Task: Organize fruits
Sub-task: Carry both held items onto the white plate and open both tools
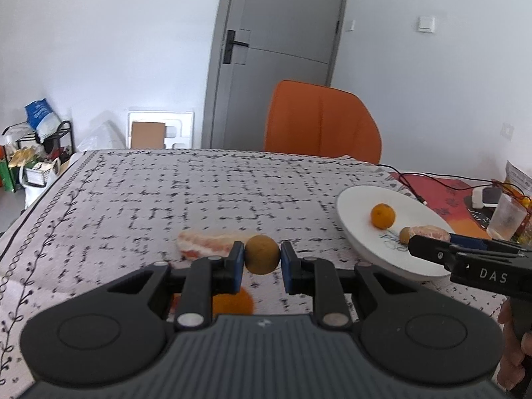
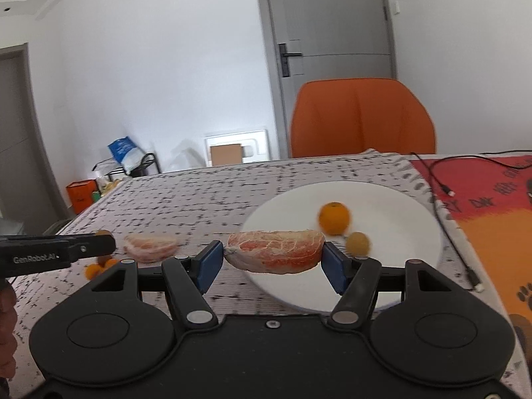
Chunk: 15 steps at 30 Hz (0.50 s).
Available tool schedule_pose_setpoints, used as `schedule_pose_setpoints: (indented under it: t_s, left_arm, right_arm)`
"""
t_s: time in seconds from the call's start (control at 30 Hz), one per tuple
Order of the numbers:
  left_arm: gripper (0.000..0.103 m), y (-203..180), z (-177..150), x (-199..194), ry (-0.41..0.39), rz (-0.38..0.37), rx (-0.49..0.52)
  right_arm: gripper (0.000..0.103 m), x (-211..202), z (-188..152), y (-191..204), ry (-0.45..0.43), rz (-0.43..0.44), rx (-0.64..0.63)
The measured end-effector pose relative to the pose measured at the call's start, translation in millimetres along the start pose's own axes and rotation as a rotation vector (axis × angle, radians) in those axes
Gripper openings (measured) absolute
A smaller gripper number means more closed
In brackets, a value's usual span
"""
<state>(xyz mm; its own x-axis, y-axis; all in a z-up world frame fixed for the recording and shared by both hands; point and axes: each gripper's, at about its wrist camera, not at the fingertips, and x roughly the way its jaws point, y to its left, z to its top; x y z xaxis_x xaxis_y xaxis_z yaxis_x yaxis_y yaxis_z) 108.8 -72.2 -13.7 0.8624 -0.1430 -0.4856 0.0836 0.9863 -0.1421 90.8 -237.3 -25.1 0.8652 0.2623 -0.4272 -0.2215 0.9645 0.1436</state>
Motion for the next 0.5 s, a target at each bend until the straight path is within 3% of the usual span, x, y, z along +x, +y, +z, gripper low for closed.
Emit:
schedule_pose_setpoints:
  t_s: [0.5]
  left_arm:
    - [0.022, -47, 9, 29, 0.018, -0.061, 0.072]
  right_arm:
    - [0.062, -2, -11, -48, 0.005, -0.105, 0.027]
